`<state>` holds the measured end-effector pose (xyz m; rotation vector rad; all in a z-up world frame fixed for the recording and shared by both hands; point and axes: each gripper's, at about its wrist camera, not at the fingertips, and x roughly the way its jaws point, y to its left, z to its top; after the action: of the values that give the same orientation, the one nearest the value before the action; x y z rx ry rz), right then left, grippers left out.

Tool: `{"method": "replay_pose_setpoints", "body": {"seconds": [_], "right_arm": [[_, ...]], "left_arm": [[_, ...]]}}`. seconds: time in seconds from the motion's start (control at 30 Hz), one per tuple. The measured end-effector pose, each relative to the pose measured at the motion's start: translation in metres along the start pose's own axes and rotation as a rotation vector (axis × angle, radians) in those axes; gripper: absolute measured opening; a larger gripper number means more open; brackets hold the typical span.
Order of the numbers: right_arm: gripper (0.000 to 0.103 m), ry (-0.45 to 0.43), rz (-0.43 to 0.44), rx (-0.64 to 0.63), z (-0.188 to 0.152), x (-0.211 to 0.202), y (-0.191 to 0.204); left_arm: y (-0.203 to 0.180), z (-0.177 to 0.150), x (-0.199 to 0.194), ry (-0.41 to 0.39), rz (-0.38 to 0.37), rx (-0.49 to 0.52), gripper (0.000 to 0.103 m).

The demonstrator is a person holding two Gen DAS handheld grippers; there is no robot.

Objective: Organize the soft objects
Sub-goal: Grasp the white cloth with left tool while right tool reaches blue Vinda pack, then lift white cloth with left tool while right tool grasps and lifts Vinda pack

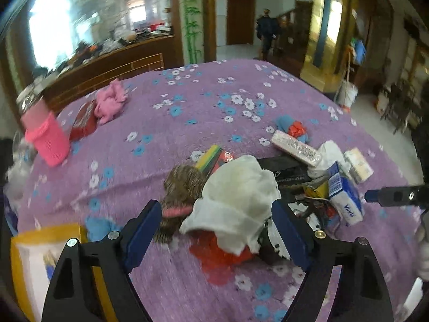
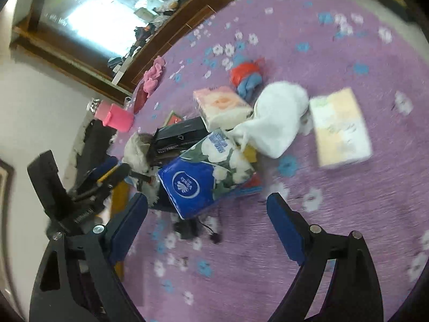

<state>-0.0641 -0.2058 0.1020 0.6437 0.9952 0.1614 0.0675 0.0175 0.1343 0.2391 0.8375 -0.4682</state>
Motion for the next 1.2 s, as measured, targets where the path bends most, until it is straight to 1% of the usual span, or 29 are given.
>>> {"method": "replay_pose_setpoints", "body": {"seconds": [0.13, 0.2, 0.3, 0.4, 0.47, 0.53, 0.6, 0.73, 0.83, 1.0, 1.13, 1.2], "right_arm": [[0.091, 0.025, 0.051, 0.092, 0.003, 0.012, -0.005], [0.091, 0.017, 0.044, 0.107, 0.007, 0.016, -0.001], [0.091, 0.008, 0.024, 0.109, 0.012, 0.02, 0.008], [0.091, -0.005, -0.023, 0.103, 0.017, 0.024, 0.015], [0.091, -0.007, -0.059, 0.097, 0.019, 0.029, 0.018], [0.091, -0.007, -0.078, 0.097, 0.021, 0.033, 0.02], [0.091, -0.007, -0.096, 0.093, 0.023, 0.036, 0.021], [0.091, 0.003, -0.09, 0.092, 0.025, 0.036, 0.019], [0.091, 0.009, -0.071, 0.104, 0.027, 0.034, 0.017], [0.091, 0.016, -0.066, 0.115, 0.029, 0.034, 0.015], [0.091, 0.016, -0.07, 0.11, 0.031, 0.036, 0.016], [0.091, 0.016, -0.078, 0.107, 0.032, 0.038, 0.017]], "left_arm": [[-0.012, 0.008, 0.018, 0.019, 0.018, 0.087, 0.084], [-0.02, 0.011, 0.028, 0.03, 0.012, 0.123, 0.086], [-0.022, 0.014, 0.031, 0.02, 0.014, 0.124, 0.087], [-0.015, 0.015, 0.034, 0.034, -0.028, 0.087, 0.084], [-0.01, 0.014, 0.035, 0.045, -0.087, 0.06, 0.073], [-0.006, 0.014, 0.034, 0.058, -0.129, 0.061, 0.065], [-0.003, 0.013, 0.033, 0.062, -0.142, 0.083, 0.064], [0.004, 0.009, 0.03, 0.081, -0.212, 0.135, 0.064], [0.013, 0.013, 0.027, 0.074, -0.257, 0.108, 0.064], [0.03, 0.018, 0.03, 0.052, -0.217, 0.066, 0.064], [0.02, 0.017, 0.038, 0.066, -0.181, 0.109, 0.064], [0.007, 0.016, 0.041, 0.074, -0.148, 0.151, 0.043]]}}
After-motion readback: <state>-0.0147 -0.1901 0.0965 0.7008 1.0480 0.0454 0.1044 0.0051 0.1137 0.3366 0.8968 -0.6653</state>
